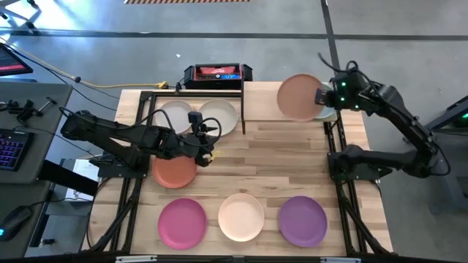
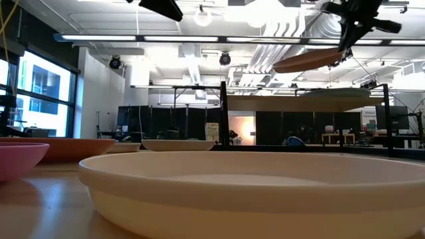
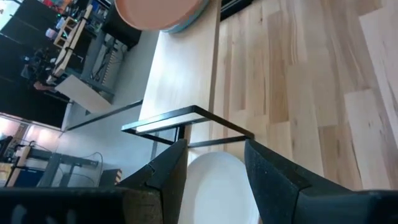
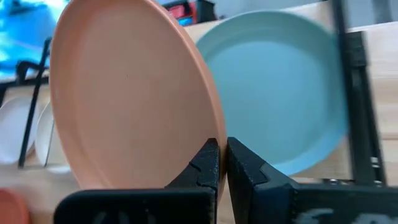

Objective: Place and stack plates onto a shelf
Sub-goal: Stack the brown plate on top of the blue plate on the shelf

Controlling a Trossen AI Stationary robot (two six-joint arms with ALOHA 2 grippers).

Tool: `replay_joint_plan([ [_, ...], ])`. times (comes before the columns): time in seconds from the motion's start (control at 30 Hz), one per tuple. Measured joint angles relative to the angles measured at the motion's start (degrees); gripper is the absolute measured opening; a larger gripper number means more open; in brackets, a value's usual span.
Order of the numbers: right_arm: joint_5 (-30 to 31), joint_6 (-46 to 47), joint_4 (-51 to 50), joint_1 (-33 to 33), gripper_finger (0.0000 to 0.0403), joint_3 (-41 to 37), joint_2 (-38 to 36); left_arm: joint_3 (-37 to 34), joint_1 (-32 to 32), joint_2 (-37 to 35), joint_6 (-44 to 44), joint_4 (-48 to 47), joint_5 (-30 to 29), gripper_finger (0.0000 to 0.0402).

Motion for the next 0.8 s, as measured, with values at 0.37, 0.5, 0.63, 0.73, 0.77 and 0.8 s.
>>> replay_joint_plan([
  [0.37,-2.93,-6.20,-0.48,-13.27,0.0000,0.00,-0.85,0.00,-0.02,0.00,0.11,0.07,0.09,0.0149],
  [0.5,-5.38,-8.90,-0.48,-17.73,0.0000,0.00,-0.85,0.02,0.12,0.00,0.11,0.09,0.08,0.0149],
  [0.63,-6.81,-10.64,-1.81,-20.91,0.0000,0.00,-0.54,0.00,1.10,0.00,0.13,0.11,0.09,0.0149],
  [0.73,-6.56,-11.59,-3.79,-22.33,0.0000,0.00,0.37,0.02,2.05,0.00,0.13,0.11,0.09,0.0149],
  [0.77,-6.51,-11.73,-3.93,-22.59,0.0000,0.00,0.71,0.00,2.41,0.00,0.13,0.11,0.09,0.0149],
  [0.8,-6.51,-11.73,-3.92,-22.67,0.0000,0.00,1.03,0.01,2.62,0.00,0.13,0.13,0.08,0.0149],
])
